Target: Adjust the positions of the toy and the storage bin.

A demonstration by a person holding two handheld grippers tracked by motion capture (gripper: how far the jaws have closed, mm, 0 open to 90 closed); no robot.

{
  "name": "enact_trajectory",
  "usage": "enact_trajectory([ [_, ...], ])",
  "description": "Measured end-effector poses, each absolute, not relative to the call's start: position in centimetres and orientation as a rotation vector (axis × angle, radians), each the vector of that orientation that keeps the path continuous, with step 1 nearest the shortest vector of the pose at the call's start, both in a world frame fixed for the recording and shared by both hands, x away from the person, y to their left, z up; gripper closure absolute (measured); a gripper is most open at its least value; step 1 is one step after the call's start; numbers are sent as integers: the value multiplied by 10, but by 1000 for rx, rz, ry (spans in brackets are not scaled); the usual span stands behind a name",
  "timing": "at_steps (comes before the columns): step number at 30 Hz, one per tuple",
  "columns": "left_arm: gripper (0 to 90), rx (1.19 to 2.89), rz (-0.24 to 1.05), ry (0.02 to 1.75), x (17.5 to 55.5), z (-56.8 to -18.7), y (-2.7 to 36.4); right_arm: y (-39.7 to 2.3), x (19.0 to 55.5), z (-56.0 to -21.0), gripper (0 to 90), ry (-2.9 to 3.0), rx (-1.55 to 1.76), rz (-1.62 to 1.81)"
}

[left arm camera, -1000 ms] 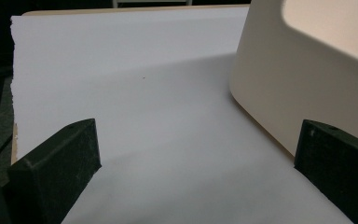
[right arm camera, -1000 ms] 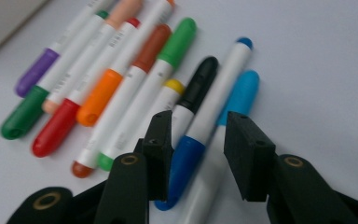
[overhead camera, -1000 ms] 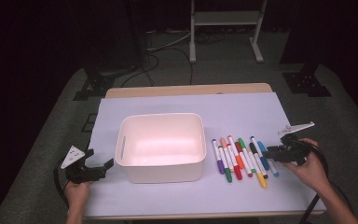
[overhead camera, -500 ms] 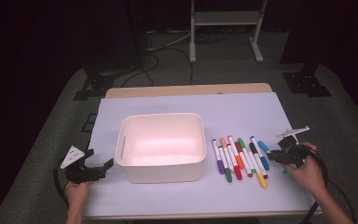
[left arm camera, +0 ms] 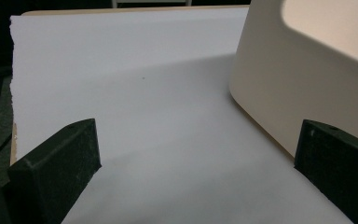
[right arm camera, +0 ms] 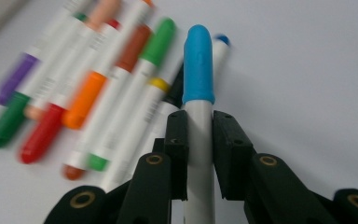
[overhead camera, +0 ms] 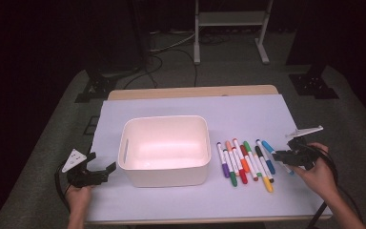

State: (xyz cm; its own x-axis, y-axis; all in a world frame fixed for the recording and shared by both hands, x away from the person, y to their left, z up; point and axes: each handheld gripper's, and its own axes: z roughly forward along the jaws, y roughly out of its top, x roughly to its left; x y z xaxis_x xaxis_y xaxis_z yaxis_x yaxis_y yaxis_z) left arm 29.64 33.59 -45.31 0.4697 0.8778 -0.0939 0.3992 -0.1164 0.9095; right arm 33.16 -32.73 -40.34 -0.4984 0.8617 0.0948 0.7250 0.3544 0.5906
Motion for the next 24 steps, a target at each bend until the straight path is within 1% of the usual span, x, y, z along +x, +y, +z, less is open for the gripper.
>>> enact_trajectory([
  [1,0,1717,598,1100,296,-453,336,-321,329,-392,758,2396,1402,904],
  [3,0,1717,596,1101,296,-453,336,-318,328,-387,758,2402,1384,919],
  [5,0,1717,594,1102,297,-453,336,-302,322,-366,758,2424,1309,991],
  [10,0,1712,591,1106,297,-453,336,-269,316,-337,758,2475,1188,1092],
  [11,0,1712,590,1105,297,-453,336,-269,316,-337,758,2475,1188,1092],
  [13,0,1712,590,1103,297,-453,336,-246,314,-321,758,2521,1091,1131],
  [16,0,1712,588,1104,297,-453,337,-231,313,-312,758,2557,1033,1154],
  [17,0,1713,586,1104,297,-453,337,-214,312,-301,758,2590,967,1174],
  [19,0,1713,586,1104,297,-453,337,-209,312,-297,758,2600,946,1181],
  [20,0,1714,585,1104,297,-453,337,-194,311,-288,758,2628,882,1183],
  [22,0,1712,583,1106,297,-453,337,-189,311,-286,758,2638,869,1182],
  [23,0,1708,584,1104,297,-453,337,-175,312,-280,758,2662,821,1188],
  [24,0,1708,584,1104,297,-453,337,-170,313,-279,758,2670,806,1194],
])
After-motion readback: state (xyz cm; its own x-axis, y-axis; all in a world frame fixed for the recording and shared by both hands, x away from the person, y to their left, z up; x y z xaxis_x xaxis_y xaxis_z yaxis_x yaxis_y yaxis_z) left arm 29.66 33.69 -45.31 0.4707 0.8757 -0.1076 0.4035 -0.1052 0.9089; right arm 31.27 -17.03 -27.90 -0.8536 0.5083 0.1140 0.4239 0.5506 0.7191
